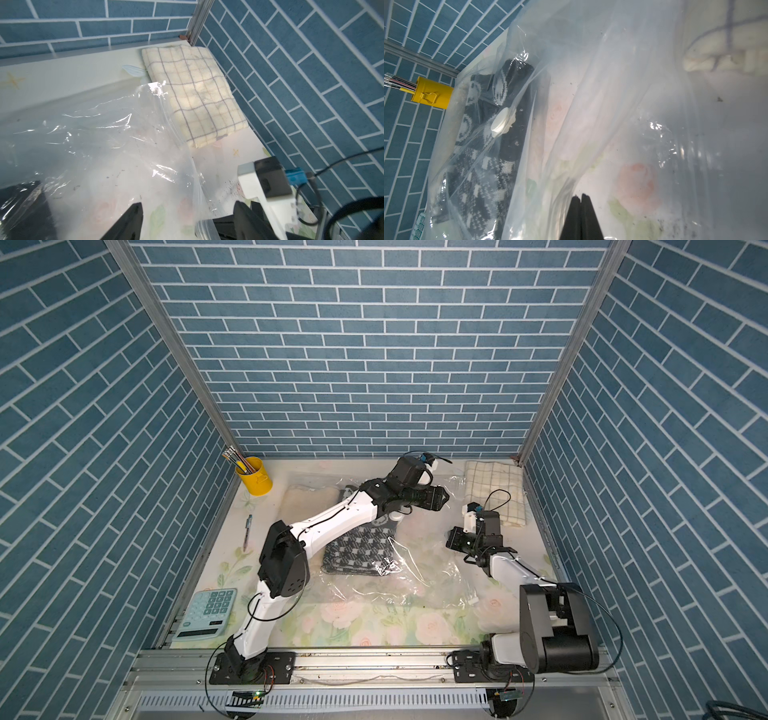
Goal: Take the scarf out of the vacuum bag
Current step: Open the vacuum bag at the center of the board.
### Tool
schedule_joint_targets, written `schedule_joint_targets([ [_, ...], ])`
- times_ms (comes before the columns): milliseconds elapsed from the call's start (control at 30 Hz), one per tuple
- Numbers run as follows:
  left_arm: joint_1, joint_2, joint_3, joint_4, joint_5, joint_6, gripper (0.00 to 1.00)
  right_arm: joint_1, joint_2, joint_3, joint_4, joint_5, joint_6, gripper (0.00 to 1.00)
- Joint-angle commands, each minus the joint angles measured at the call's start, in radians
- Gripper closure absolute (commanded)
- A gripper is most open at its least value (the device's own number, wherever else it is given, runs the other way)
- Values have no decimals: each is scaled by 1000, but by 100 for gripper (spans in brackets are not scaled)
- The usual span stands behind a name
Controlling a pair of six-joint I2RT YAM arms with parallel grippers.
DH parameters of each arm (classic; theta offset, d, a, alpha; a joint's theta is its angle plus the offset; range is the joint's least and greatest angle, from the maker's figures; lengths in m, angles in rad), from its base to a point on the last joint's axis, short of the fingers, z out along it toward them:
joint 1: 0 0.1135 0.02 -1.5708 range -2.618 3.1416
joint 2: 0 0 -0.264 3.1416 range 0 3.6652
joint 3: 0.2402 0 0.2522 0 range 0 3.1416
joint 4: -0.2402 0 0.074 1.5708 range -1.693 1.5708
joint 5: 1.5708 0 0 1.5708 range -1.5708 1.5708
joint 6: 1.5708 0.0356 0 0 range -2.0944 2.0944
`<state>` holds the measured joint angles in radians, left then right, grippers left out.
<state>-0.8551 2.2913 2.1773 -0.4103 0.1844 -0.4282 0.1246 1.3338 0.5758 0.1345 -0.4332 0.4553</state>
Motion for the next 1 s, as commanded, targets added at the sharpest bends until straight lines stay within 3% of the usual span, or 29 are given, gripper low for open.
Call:
schedule_joint_targets([
  [0, -14, 100, 131, -184, 20, 17, 25, 7, -77, -20, -15, 12, -23, 100],
  [400, -34, 133, 142, -211, 38, 3, 22, 86, -88, -22, -18, -1, -14, 100],
  [767, -56, 149, 117, -262, 29, 20, 23, 154, -103, -60, 102, -15, 58, 100],
  [867, -56, 142, 102, -277, 6, 32, 30, 155, -124, -66, 112, -19, 62, 100],
  [967, -55, 134, 92, -277, 6, 36, 55, 155, -150, -77, 128, -25, 69, 100],
])
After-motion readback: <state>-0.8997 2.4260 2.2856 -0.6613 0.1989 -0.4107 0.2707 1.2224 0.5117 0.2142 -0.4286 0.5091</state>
